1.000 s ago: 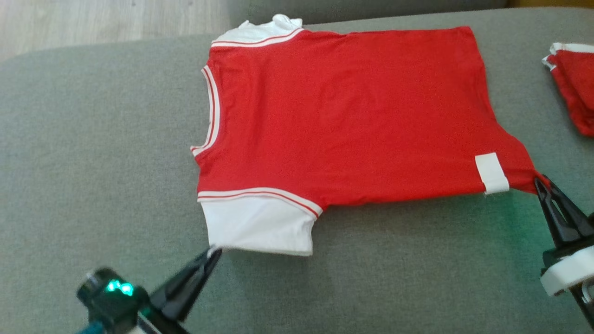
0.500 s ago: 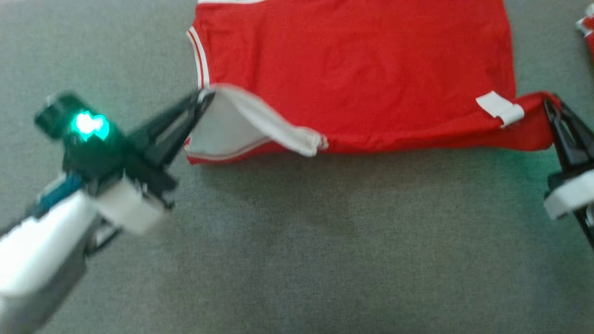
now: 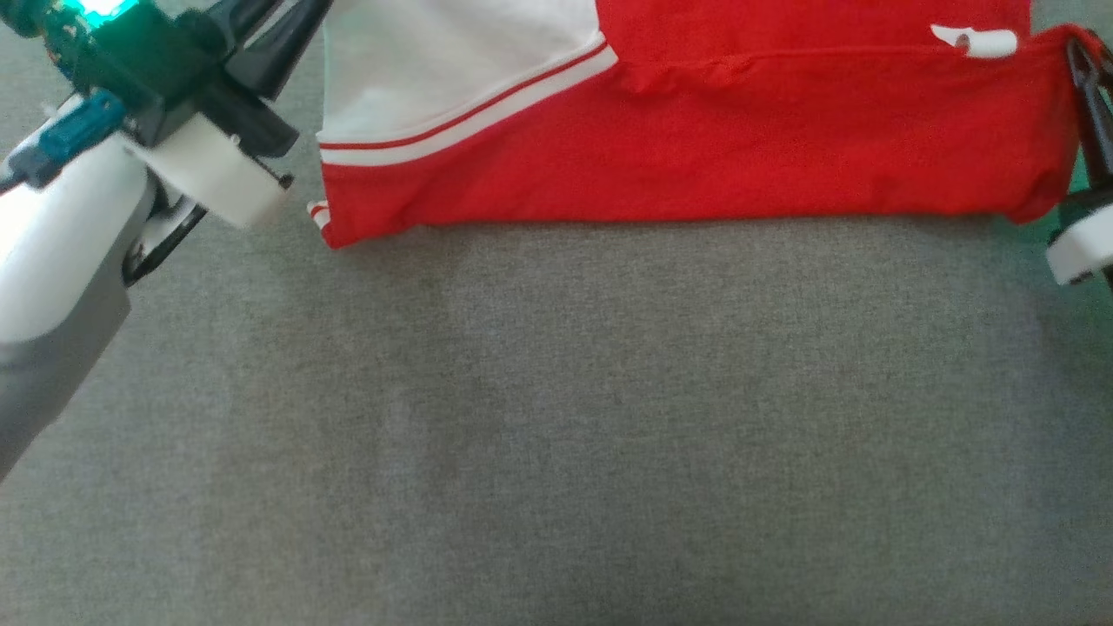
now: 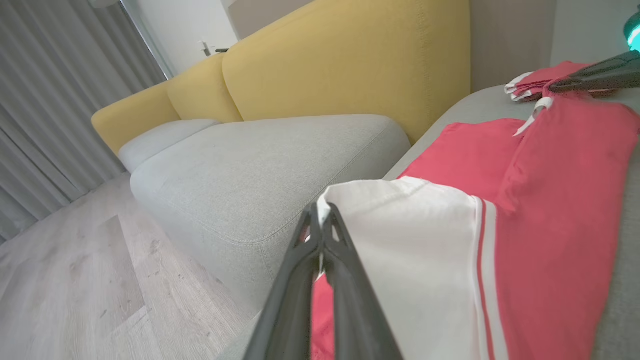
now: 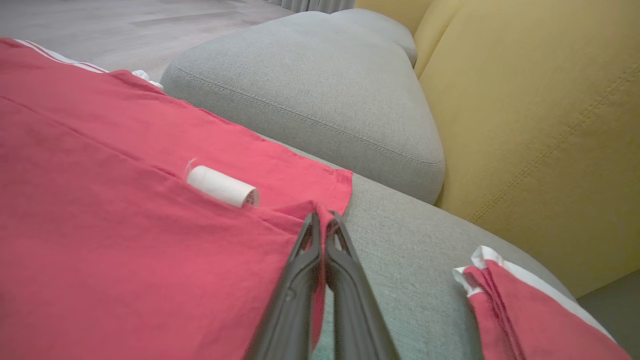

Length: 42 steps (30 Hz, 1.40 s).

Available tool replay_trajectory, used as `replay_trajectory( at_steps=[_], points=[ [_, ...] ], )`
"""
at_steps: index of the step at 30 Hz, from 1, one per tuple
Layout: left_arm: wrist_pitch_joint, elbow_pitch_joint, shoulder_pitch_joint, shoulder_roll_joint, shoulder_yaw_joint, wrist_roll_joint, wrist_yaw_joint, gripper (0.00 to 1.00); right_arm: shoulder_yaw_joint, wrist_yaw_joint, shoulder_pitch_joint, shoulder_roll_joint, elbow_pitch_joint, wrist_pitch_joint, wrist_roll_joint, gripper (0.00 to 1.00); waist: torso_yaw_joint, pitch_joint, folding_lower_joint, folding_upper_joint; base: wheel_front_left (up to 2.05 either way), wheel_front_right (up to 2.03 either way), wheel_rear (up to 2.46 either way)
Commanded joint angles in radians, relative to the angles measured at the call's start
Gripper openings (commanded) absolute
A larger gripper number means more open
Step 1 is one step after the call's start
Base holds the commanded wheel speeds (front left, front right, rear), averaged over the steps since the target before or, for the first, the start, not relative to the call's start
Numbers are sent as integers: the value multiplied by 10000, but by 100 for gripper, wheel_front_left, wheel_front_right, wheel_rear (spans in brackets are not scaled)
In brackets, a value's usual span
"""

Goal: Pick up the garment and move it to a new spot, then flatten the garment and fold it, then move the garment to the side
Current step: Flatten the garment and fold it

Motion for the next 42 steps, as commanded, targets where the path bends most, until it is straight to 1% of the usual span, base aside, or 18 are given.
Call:
replay_trajectory(
  at_steps=[1,2,3,5,8,13,14,19,21,24,27,31,32,33,34,35,38,42],
  points=[
    [-98,3,-443,271,366,-113,19,0,114,-7,-14,-117,-84,-124,-18,8,-36,67,-2,0,0,0,0],
    [-207,406,-521,128,420,-224,18,100,156,-7,-216,54,130,-232,2,100,-59,104,-2,0,0,0,0],
    [-257,552,-486,46,473,-257,28,100,184,-7,-286,130,207,-287,-12,100,-69,103,-2,0,0,0,0],
    [-324,745,-258,-84,609,-299,198,100,214,-7,-378,276,325,-387,-14,100,-96,73,-2,0,0,0,0],
    [-369,808,500,-264,883,-558,624,100,147,-7,-359,471,412,-474,-72,100,-118,-36,-2,0,0,0,0],
    [-384,448,2405,-584,1380,-1258,1326,100,-128,-7,23,772,156,-502,-185,100,-159,-250,-2,0,0,0,0],
    [-384,448,2405,-584,1380,-1258,1326,100,-128,-7,23,772,156,-502,-185,100,-159,-250,-2,0,0,0,0],
    [-386,408,4052,-878,1559,-1797,1954,100,-373,-7,533,971,-78,-505,-252,100,-248,-405,-2,0,0,0,0],
    [-355,491,4471,-995,1598,-2027,2191,100,-458,-7,707,1057,-140,-505,-304,100,-291,-457,-2,0,0,0,0],
    [-28,708,4904,-1113,1611,-2323,2537,100,-536,-7,889,1131,-184,-506,-369,100,-349,-514,-2,0,0,0,0],
    [408,907,5193,-1178,1597,-2600,2757,100,-541,-7,995,1187,-201,-506,-407,100,-404,-570,-2,0,0,0,0],
    [772,794,5491,-1261,1532,-2884,2812,100,-535,-7,1093,1235,-136,-506,-392,100,-436,-678,-2,0,0,0,0],
    [839,705,5582,-1281,1501,-2955,2782,75,-555,-7,1127,1270,-85,-506,-349,100,-433,-713,-2,0,0,0,0],
    [898,598,5669,-1284,1451,-2994,2751,43,-574,-7,1164,1313,-24,-507,-294,100,-424,-748,-2,0,0,0,0],
    [942,471,5760,-1288,1413,-3040,2723,18,-575,-7,1198,1351,38,-507,-242,100,-412,-781,-2,0,0,0,0],
    [997,332,5866,-1298,1387,-3119,2690,0,-554,-7,1236,1380,107,-507,-194,100,-395,-821,-2,0,0,0,0],
    [1114,-83,6112,-1220,1316,-3208,2715,0,-438,-7,1338,1442,416,-507,-56,100,-335,-913,-2,0,0,0,0],
    [1001,-566,6238,-1036,1352,-3134,2873,0,-398,-7,1344,1594,1027,-507,348,100,-217,-970,-2,0,0,0,0]
  ],
)
